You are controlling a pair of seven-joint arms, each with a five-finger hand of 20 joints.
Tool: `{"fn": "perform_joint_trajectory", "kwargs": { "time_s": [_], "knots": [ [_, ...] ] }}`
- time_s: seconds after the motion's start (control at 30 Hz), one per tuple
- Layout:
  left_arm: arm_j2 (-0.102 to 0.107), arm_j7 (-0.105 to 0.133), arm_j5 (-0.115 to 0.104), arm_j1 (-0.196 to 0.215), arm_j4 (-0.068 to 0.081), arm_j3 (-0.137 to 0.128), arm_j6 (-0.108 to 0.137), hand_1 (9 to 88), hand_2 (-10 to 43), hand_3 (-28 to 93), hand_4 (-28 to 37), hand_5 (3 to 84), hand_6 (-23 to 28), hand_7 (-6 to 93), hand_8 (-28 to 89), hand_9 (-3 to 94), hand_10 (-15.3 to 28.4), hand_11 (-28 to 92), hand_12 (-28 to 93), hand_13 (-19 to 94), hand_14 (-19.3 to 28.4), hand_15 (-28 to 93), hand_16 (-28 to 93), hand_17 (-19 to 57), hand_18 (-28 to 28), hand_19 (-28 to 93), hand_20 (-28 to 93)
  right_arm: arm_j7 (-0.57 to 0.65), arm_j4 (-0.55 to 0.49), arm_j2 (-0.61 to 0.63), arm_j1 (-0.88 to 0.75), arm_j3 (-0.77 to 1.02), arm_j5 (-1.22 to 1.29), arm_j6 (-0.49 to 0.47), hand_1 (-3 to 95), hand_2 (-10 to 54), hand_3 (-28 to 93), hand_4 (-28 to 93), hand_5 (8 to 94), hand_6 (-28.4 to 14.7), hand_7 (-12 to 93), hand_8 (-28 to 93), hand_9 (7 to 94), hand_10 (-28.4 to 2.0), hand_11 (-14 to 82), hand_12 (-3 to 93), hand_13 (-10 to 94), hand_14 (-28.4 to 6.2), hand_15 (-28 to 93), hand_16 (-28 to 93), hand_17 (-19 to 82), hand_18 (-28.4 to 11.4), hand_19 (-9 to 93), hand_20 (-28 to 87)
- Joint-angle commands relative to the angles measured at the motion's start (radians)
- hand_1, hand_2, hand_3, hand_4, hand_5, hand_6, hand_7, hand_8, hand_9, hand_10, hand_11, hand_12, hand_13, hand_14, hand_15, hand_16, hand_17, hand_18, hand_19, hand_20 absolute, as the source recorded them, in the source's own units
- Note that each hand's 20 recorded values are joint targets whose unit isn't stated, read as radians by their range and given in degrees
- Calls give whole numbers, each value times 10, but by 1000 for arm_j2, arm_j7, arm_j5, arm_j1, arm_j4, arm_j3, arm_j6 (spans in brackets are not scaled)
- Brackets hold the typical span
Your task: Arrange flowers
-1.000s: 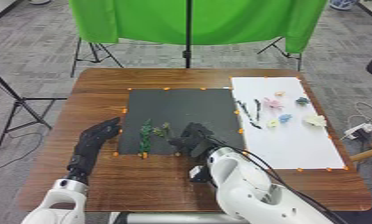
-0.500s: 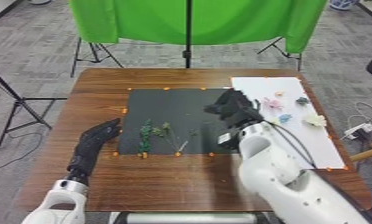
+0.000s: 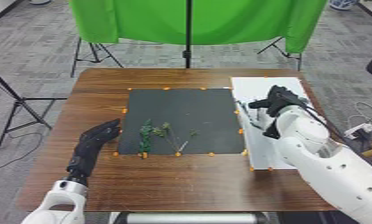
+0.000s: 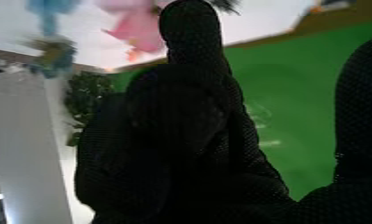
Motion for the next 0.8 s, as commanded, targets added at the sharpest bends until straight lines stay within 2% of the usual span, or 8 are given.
{"fn": "perform_joint_trajectory", "kwargs": {
  "time_s": [0.03, 0.1, 0.13, 0.17, 0.4, 0.47, 0.7, 0.8],
  "knots": [
    [18, 188, -102, -5, 23, 89, 283, 281, -57, 658, -190, 457, 34, 103, -49, 404, 119, 146, 157, 299, 153, 176, 38, 49, 154, 99, 206, 4, 57, -18, 41, -67, 24, -33, 282, -95, 529, -173, 713, -84, 92, -51, 875, -147, 356, 270, 928, -39, 542, 347, 678, -93, 932, 512],
    [23, 203, -115, -8, 24, 92, 308, 295, -73, 657, -173, 441, 35, 109, -52, 378, 116, 143, 158, 288, 145, 168, 36, 77, 166, 135, 227, 1, 69, -26, 47, -81, 28, -39, 281, -95, 530, -172, 721, -82, 95, -51, 877, -146, 358, 270, 931, -38, 542, 346, 679, -93, 932, 512],
    [23, 195, -110, -6, 22, 86, 303, 301, -82, 658, -168, 433, 35, 112, -53, 365, 113, 142, 158, 285, 142, 164, 36, 83, 169, 146, 232, 1, 74, -29, 51, -92, 24, -38, 280, -95, 530, -172, 724, -81, 96, -51, 878, -145, 358, 270, 931, -38, 542, 345, 680, -92, 932, 511],
    [21, 185, -106, -2, 20, 77, 284, 304, -87, 659, -165, 429, 35, 114, -53, 360, 111, 142, 157, 282, 140, 162, 35, 86, 170, 149, 234, -2, 79, -31, 51, -99, 19, -40, 279, -95, 530, -172, 726, -81, 98, -52, 880, -145, 359, 270, 932, -38, 542, 345, 681, -92, 932, 510],
    [15, 164, -106, 2, 17, 74, 256, 300, -89, 660, -165, 434, 32, 123, -55, 378, 113, 153, 159, 294, 151, 188, 42, 26, 157, 100, 212, -19, 105, -44, 71, -190, -43, -74, 285, -95, 523, -175, 769, -69, 129, -52, 894, -141, 361, 267, 937, -34, 552, 335, 695, -88, 932, 508],
    [14, 158, -103, 4, 17, 70, 241, 299, -88, 661, -167, 436, 31, 124, -56, 381, 113, 153, 158, 294, 152, 191, 42, 22, 156, 96, 208, -26, 113, -51, 81, -218, -53, -91, 308, -95, 526, -173, 784, -67, 138, -54, 899, -138, 361, 265, 937, -35, 558, 326, 700, -88, 932, 510],
    [13, 146, -98, 5, 14, 62, 220, 296, -81, 660, -171, 438, 31, 124, -56, 384, 113, 153, 158, 293, 153, 195, 41, 14, 155, 90, 202, -19, 150, -82, 102, -279, -76, -94, 411, -95, 570, -148, 818, -44, 185, -52, 921, -120, 372, 263, 937, -33, 593, 303, 712, -90, 932, 530],
    [12, 146, -97, 6, 14, 63, 221, 296, -78, 658, -172, 440, 31, 123, -56, 385, 113, 152, 158, 293, 154, 195, 41, 13, 154, 89, 200, -22, 153, -84, 96, -269, -40, -77, 521, -95, 509, -101, 841, -38, 194, 182, 933, -115, 384, 262, 937, -33, 620, 280, 723, -92, 932, 550]
  ]
}}
